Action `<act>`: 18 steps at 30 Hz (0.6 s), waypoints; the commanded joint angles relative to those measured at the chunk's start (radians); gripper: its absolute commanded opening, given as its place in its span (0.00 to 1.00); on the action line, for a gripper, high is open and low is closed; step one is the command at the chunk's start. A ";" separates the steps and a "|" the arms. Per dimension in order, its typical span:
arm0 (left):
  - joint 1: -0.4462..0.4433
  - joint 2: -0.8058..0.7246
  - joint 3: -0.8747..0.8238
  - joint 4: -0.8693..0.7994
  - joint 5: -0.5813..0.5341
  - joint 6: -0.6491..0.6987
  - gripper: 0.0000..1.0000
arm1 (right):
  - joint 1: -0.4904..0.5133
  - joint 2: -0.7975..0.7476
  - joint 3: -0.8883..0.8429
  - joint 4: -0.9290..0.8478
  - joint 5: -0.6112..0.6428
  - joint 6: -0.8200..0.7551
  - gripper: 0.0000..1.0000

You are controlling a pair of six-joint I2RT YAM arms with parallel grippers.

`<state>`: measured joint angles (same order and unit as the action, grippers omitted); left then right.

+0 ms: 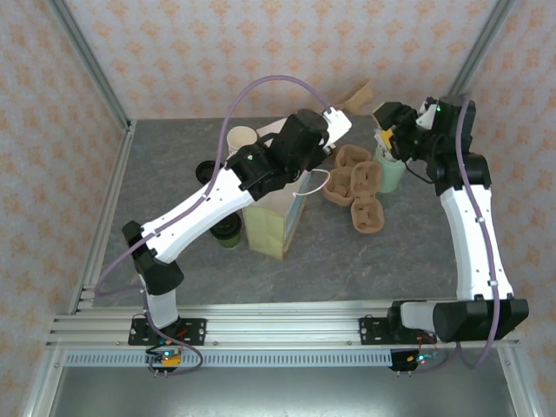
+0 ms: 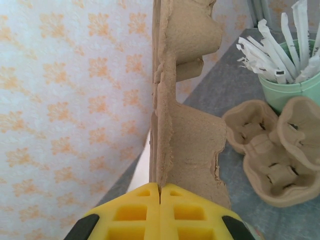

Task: Pack the takeout coffee

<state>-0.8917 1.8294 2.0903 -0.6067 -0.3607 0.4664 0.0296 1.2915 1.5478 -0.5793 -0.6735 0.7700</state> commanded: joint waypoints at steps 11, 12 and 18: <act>-0.047 -0.014 -0.014 0.087 -0.171 0.147 0.00 | 0.108 0.052 0.201 -0.043 0.087 -0.049 0.49; -0.051 -0.016 -0.018 0.092 -0.177 0.155 0.00 | 0.108 0.064 0.214 -0.049 0.090 -0.053 0.47; -0.064 -0.001 -0.016 0.099 -0.218 0.196 0.00 | 0.108 0.131 0.296 -0.073 0.083 -0.062 0.41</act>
<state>-0.9466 1.8278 2.0838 -0.5472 -0.5186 0.6209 0.1349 1.4044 1.7924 -0.6304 -0.6041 0.7284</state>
